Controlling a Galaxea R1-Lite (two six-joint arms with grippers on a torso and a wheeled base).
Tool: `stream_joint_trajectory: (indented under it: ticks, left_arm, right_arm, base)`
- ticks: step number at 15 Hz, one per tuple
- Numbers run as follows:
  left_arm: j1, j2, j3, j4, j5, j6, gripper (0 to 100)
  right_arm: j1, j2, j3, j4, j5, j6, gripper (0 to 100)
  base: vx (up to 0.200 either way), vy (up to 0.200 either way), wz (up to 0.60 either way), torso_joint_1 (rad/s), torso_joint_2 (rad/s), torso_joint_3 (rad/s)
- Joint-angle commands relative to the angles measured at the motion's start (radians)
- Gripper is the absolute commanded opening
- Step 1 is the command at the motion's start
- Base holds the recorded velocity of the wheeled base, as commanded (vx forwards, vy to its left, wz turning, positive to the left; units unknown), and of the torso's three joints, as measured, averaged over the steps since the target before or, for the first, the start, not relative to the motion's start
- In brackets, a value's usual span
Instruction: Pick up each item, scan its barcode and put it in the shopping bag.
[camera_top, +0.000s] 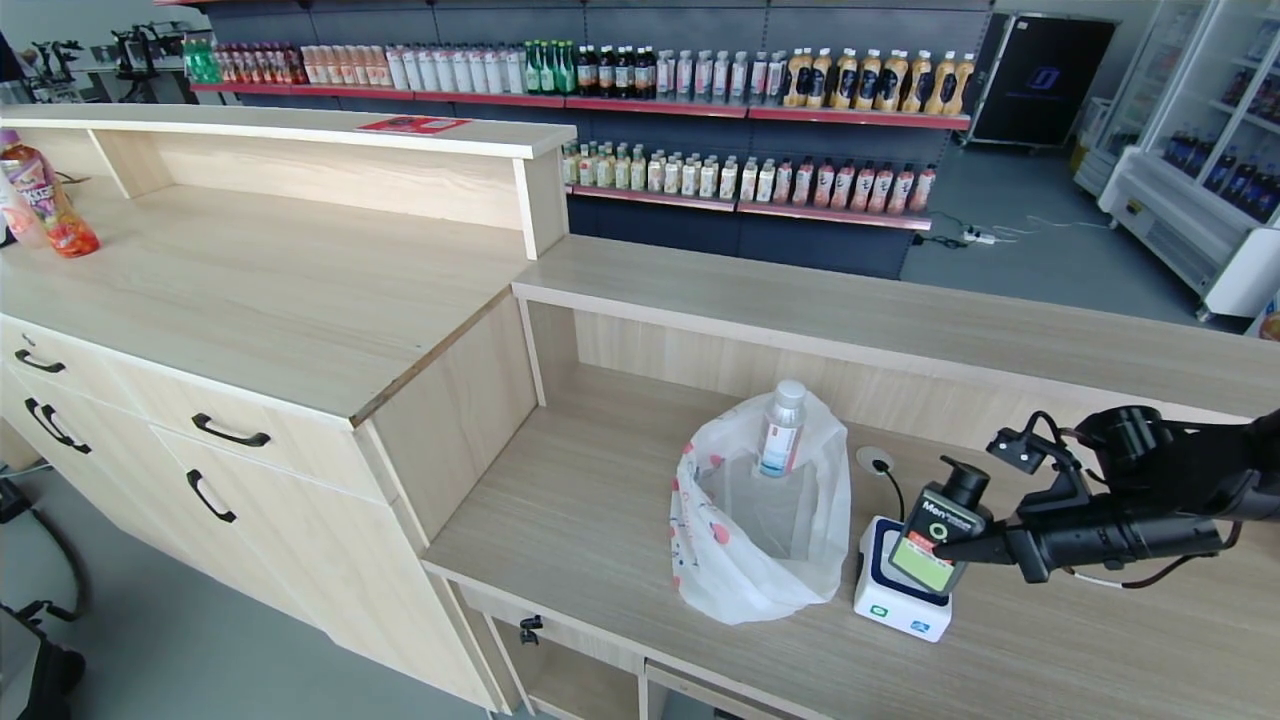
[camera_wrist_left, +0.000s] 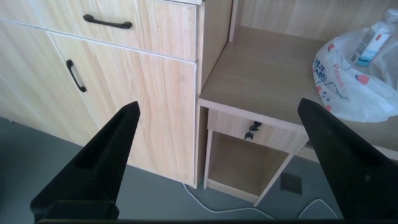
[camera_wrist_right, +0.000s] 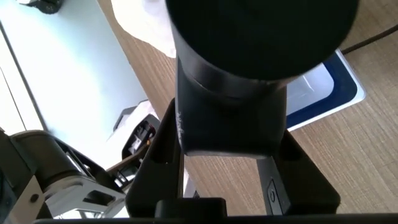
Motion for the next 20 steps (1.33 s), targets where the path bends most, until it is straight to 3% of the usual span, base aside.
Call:
stream_joint_trajectory:
  ticks: [1,20]
  left_arm:
    - [0.001,0.002,0.0,0.0,0.0,-0.001,100]
    - [0.001,0.002,0.0,0.0,0.0,-0.001,100]
  right_arm:
    - [0.009,0.018,-0.011,-0.006,0.005,0.0,0]
    - [0.007,0.057,-0.048,-0.018,0.005,0.001,0]
  base:
    - [0.0,0.0,0.0,0.0,0.0,0.0]
    - [0.0,0.0,0.0,0.0,0.0,0.0]
